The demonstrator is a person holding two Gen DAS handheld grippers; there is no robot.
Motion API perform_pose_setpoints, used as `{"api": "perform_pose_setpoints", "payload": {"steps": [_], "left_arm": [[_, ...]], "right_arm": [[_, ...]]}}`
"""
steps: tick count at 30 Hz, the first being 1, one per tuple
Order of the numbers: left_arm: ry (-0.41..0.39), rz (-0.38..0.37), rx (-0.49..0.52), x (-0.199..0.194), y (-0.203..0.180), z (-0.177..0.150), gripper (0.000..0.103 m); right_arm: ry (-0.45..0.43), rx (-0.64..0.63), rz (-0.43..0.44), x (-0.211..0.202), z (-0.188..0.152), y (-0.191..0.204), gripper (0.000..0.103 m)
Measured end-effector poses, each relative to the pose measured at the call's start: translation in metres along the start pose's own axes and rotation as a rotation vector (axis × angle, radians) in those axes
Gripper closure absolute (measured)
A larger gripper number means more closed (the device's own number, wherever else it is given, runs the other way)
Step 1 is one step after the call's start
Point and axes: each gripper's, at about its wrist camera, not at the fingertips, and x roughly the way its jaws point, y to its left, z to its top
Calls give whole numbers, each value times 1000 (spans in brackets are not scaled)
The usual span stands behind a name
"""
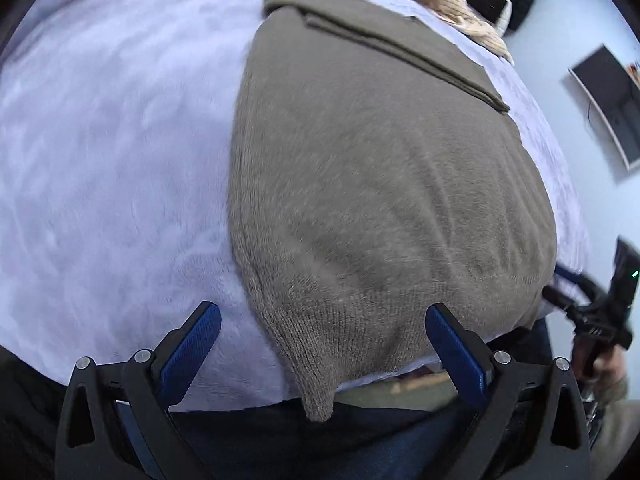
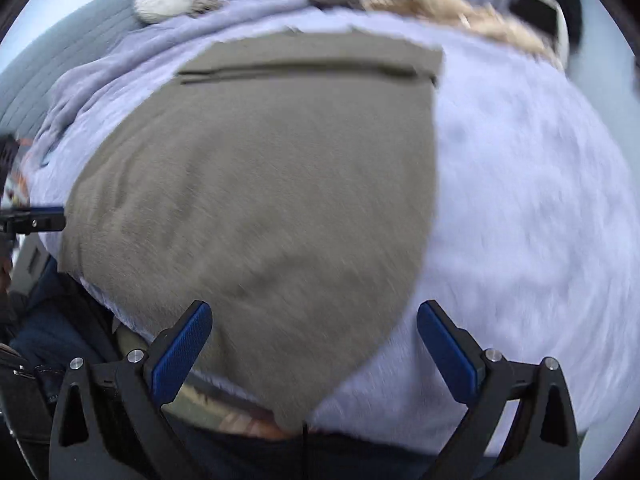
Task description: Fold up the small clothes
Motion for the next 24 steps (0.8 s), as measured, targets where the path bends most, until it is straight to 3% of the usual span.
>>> {"api": "perform_pose_setpoints", "payload": {"steps": [8, 10, 11, 12, 15, 16, 17, 18, 21, 24], "left_arm": [[-41, -135, -11, 6, -12, 1, 1], [-51, -137, 20, 8, -23, -1, 16], [-51, -130, 34, 9, -28, -3, 22], [-52, -112, 43, 11, -32, -3, 33], [-67, -122, 19, 12, -28, -1, 45], [-76, -129, 3, 9, -25, -2, 58], [-80, -135, -6, 7, -19, -2, 63], [-77, -152, -20, 7, -12, -3, 64], [-64, -187, -51, 12, -5, -2, 64], [-54, -252, -86, 16, 2, -1, 47]], "right_arm": [[-78, 65, 157, 5, -9, -5, 2], [-93, 63, 191, 3, -12, 0, 7], [-96, 61, 202, 1, -14, 1, 15], [-94, 64, 212, 2, -14, 1, 29], [-100, 115, 251, 0, -16, -8, 41], [-103, 130, 268, 0, -16, -12, 45], [-105, 144, 292, 1, -16, -14, 54], [-103, 152, 323, 1, -16, -15, 58], [-99, 198, 384, 11, -14, -20, 55], [-105, 264, 476, 17, -17, -28, 44]]}}
